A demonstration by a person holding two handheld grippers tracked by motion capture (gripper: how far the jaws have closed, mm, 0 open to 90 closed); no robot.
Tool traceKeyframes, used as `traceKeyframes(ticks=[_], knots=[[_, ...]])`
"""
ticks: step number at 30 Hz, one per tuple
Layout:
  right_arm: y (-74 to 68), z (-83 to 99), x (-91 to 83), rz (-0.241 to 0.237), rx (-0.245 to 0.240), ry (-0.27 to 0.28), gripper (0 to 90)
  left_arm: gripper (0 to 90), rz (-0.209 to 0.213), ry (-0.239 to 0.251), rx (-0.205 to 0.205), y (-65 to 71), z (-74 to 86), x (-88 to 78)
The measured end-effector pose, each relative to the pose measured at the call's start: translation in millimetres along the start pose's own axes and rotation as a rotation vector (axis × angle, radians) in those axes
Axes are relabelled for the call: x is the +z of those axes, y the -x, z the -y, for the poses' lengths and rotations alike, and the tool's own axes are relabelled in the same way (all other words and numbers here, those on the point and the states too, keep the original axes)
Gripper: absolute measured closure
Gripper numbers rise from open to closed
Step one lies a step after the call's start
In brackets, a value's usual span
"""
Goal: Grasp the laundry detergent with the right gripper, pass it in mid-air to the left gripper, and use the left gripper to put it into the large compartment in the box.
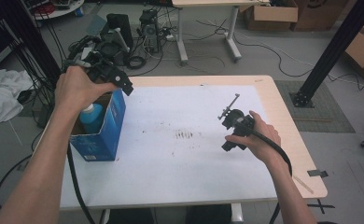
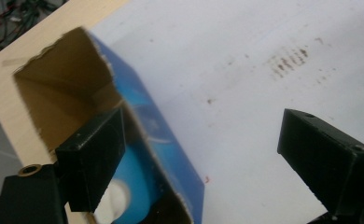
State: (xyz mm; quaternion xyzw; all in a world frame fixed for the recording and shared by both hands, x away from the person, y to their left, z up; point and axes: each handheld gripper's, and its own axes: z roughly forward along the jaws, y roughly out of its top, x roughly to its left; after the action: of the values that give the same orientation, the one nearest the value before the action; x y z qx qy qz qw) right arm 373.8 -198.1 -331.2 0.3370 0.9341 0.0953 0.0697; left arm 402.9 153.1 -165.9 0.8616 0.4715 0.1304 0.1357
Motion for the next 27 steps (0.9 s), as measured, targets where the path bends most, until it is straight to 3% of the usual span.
traceKeyframes(ticks=[6,14,27], knots=[[0.5,0.6,-1.2,0.007,-0.002,0.000,17.8,15.9,0.029,-0.019,0.073,16.3,-3.9,9.5],[0.8,0.4,-5.6,0.011,0.004,0.014,17.7,16.0,0.057,-0.075,0.129,32.7,-3.0,33.3],[5.9,3.0,-10.1,0.020,0.013,0.022,17.6,16.1,0.119,-0.157,0.176,51.0,2.0,76.7]])
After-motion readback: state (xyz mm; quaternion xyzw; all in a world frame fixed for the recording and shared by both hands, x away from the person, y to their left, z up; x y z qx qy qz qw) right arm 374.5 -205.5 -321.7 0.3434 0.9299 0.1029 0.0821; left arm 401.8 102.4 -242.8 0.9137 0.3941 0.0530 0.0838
